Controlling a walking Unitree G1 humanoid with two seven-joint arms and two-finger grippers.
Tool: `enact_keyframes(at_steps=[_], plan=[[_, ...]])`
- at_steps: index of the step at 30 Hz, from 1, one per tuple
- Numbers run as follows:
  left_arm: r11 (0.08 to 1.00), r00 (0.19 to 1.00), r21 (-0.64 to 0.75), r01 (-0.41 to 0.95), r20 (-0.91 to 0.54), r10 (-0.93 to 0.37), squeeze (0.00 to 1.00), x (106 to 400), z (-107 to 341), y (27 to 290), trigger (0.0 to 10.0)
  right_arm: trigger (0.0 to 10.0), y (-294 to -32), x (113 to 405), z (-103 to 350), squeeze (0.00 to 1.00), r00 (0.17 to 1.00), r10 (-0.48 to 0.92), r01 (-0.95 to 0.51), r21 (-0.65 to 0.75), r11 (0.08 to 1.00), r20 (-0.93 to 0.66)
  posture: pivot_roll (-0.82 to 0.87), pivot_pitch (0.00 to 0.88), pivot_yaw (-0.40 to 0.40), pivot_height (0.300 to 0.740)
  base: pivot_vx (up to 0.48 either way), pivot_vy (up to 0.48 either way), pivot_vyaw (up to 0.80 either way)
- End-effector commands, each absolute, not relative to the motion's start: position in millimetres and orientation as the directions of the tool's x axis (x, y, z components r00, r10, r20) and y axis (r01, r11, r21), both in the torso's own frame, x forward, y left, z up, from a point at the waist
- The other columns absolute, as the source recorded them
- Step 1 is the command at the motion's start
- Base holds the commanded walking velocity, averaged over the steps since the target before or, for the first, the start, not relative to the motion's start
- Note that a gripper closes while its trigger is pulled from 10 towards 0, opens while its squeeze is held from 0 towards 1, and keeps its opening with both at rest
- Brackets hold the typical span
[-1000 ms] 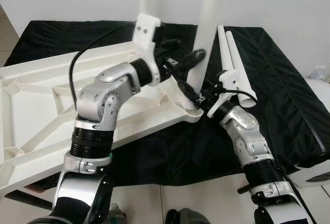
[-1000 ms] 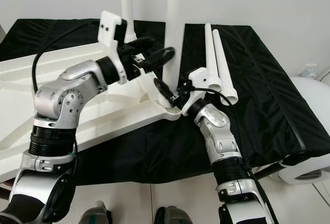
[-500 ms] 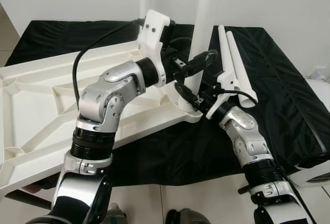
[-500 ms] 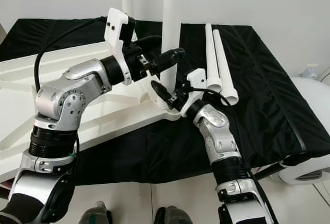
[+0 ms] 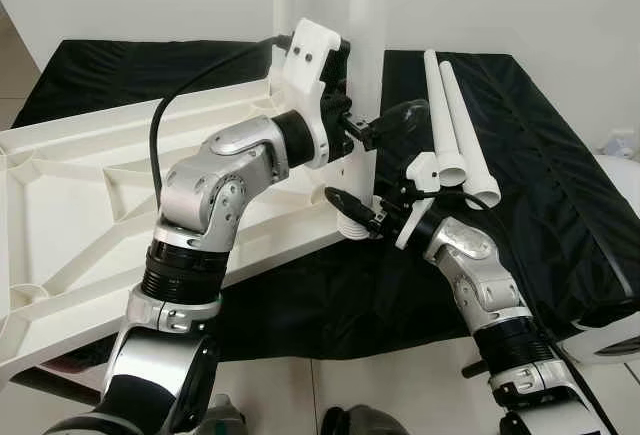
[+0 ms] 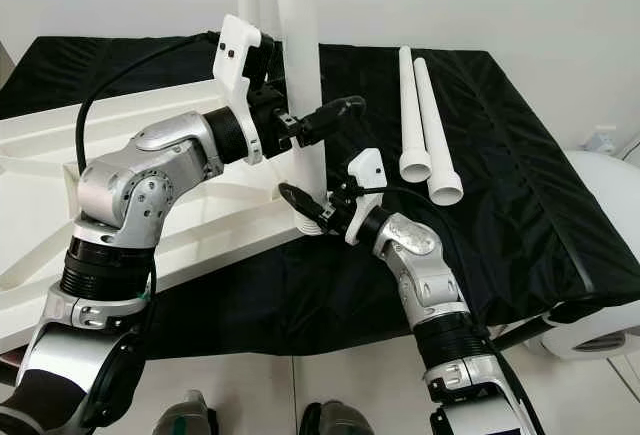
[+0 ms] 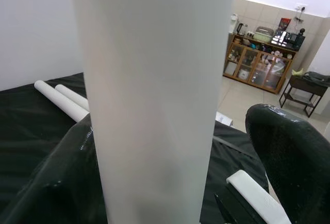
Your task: Building children table
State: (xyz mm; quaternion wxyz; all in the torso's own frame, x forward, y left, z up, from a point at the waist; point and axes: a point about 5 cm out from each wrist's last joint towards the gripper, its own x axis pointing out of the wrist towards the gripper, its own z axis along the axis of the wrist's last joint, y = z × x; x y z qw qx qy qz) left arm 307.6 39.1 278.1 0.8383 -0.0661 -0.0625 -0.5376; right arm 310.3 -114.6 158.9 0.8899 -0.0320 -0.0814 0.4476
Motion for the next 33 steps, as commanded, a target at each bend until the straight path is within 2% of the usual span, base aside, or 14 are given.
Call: enact_keyframes(at_steps=[1, 2, 3, 11, 19, 20, 21, 22, 23, 24, 29, 30, 32, 33], plan=[[0.38, 0.382, -0.043, 0.924, 0.178, -0.907, 0.0, 306.0, 280.8, 35.4, 2.8, 10.0, -115.8, 307.7, 160.4, 0.0, 0.575, 0.811, -0.798, -0.143, 0.585, 0.11, 0.04, 0.0, -0.052, 0.74, 0.0, 0.0, 0.0], [0.38, 0.382, -0.043, 0.924, 0.178, -0.907, 0.0, 306.0, 280.8, 35.4, 2.8, 10.0, -115.8, 307.7, 160.4, 0.0, 0.575, 0.811, -0.798, -0.143, 0.585, 0.11, 0.04, 0.0, -0.052, 0.74, 0.0, 0.0, 0.0], [0.387, 0.391, -0.056, 0.92, 0.185, -0.902, 0.0, 307.1, 281.1, 36.8, 0.0, 10.0, -115.8, 307.3, 159.8, 0.0, 0.574, 0.812, -0.799, -0.143, 0.584, 0.108, 0.05, 0.0, -0.054, 0.74, 0.0, 0.0, 0.0], [0.404, 0.408, -0.064, 0.912, 0.201, -0.89, 0.0, 309.3, 282.5, 40.9, 0.0, 10.0, -116.9, 306.9, 158.9, 0.0, 0.572, 0.814, -0.801, -0.145, 0.581, 0.099, 0.05, 0.0, -0.057, 0.74, 0.0, 0.0, 0.0], [0.458, 0.456, -0.036, 0.888, 0.191, -0.869, 0.0, 312.1, 282.2, 41.0, 0.0, 10.0, -118.3, 310.9, 163.1, 0.0, 0.612, 0.782, -0.771, -0.13, 0.623, 0.119, 0.04, 0.0, -0.06, 0.74, 0.0, 0.0, 0.0], [0.48, 0.476, -0.023, 0.877, 0.18, -0.861, 0.0, 313.3, 282.2, 40.6, 0.8, 10.0, -118.7, 312.3, 164.5, 0.0, 0.627, 0.768, -0.759, -0.121, 0.64, 0.127, 0.04, 0.0, -0.062, 0.74, 0.0, 0.0, 0.0], [0.48, 0.476, -0.023, 0.877, 0.18, -0.861, 0.0, 313.3, 282.2, 40.6, 0.8, 10.0, -118.7, 312.3, 164.5, 0.0, 0.627, 0.768, -0.759, -0.121, 0.64, 0.127, 0.04, 0.0, -0.062, 0.74, 0.0, 0.0, 0.0], [0.499, 0.494, -0.013, 0.867, 0.17, -0.853, 0.0, 314.8, 282.4, 40.1, 9.6, 10.0, -119.0, 313.7, 165.9, 0.36, 0.64, 0.756, -0.748, -0.11, 0.654, 0.139, 0.04, 0.0, -0.062, 0.74, 0.0, 0.0, 0.0], [0.499, 0.494, -0.013, 0.867, 0.17, -0.853, 0.0, 314.8, 282.4, 40.1, 9.6, 10.0, -119.0, 313.7, 165.9, 0.36, 0.64, 0.756, -0.748, -0.11, 0.654, 0.139, 0.04, 0.0, -0.062, 0.74, 0.0, 0.0, 0.0], [0.52, 0.513, -0.001, 0.854, 0.164, -0.843, 0.0, 316.1, 282.8, 40.3, 10.0, 10.0, -119.3, 314.4, 166.9, 1.0, 0.649, 0.746, -0.741, -0.099, 0.664, 0.147, 0.05, 0.0, -0.064, 0.74, 0.0, 0.0, 0.0], [0.57, 0.558, 0.029, 0.821, 0.165, -0.813, 0.0, 318.5, 285.3, 41.8, 10.0, 10.0, -119.3, 316.8, 171.3, 1.0, 0.683, 0.71, -0.704, -0.106, 0.702, 0.17, 0.04, 0.0, -0.065, 0.74, 0.0, 0.0, 0.0], [0.604, 0.589, 0.05, 0.795, 0.172, -0.79, 0.0, 320.0, 287.6, 42.9, 10.0, 10.0, -117.4, 317.8, 173.4, 1.0, 0.704, 0.688, -0.68, -0.112, 0.725, 0.179, 0.04, 0.0, -0.066, 0.74, 0.0, 0.0, 0.0], [0.604, 0.589, 0.05, 0.795, 0.172, -0.79, 0.0, 320.0, 287.6, 42.9, 10.0, 10.0, -117.4, 317.8, 173.4, 1.0, 0.704, 0.688, -0.68, -0.112, 0.725, 0.179, 0.04, 0.0, -0.066, 0.74, 0.0, 0.0, 0.0], [0.634, 0.616, 0.064, 0.771, 0.178, -0.767, 0.0, 321.3, 289.8, 43.5, 10.0, 10.0, -114.6, 318.8, 175.8, 1.0, 0.728, 0.657, -0.645, -0.127, 0.753, 0.195, 0.04, 0.0, -0.068, 0.74, 0.0, 0.0, 0.0]])
